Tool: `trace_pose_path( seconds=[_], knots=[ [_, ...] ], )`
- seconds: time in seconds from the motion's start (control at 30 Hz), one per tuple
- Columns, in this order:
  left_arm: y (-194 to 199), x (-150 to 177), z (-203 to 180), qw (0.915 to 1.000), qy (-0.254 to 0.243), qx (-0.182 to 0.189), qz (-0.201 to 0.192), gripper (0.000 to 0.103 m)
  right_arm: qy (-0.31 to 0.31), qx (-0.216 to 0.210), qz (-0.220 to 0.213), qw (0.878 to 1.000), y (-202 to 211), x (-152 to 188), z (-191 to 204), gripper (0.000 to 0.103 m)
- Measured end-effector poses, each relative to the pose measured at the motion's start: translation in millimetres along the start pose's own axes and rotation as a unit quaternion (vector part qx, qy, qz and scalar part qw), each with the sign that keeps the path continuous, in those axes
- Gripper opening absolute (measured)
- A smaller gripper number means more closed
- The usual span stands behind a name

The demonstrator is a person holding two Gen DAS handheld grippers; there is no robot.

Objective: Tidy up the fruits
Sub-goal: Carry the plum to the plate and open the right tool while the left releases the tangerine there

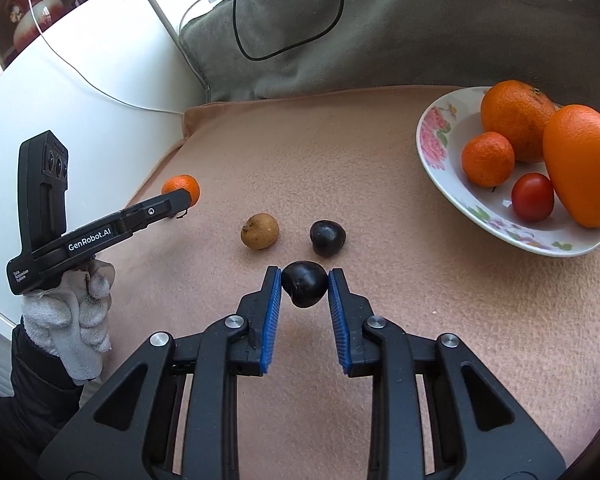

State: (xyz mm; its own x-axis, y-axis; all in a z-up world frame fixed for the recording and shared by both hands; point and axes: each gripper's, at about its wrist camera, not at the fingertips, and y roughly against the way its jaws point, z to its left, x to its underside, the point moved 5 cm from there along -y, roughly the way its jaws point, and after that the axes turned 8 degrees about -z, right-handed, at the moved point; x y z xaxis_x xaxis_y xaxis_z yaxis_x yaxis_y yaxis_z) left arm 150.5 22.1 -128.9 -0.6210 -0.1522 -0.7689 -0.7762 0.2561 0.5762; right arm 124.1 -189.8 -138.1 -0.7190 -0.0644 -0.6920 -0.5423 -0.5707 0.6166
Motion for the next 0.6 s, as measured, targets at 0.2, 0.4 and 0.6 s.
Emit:
trace_pose_path(
  seconds=[0.2, 0.4, 0.6],
  knots=[
    [-4.7, -11.0, -18.2, 0.9998, -0.012, 0.018, -0.003, 0.034, -0.007, 0.014, -0.027, 1.000, 24.7, -8.2, -12.3, 0.025],
    [-11.3, -22.9, -43.5, 0.9988, -0.029, 0.039, -0.008, 0.034, -0.016, 0.036, -0.052, 0.998, 43.9, -16.0, -25.5, 0.025],
    [-23.6, -33.4, -71.9, 0.9970, -0.047, 0.061, -0.008, 0.034, -0.025, 0.054, -0.072, 0.996, 60.5, -23.9, -40.9, 0.025]
  ],
)
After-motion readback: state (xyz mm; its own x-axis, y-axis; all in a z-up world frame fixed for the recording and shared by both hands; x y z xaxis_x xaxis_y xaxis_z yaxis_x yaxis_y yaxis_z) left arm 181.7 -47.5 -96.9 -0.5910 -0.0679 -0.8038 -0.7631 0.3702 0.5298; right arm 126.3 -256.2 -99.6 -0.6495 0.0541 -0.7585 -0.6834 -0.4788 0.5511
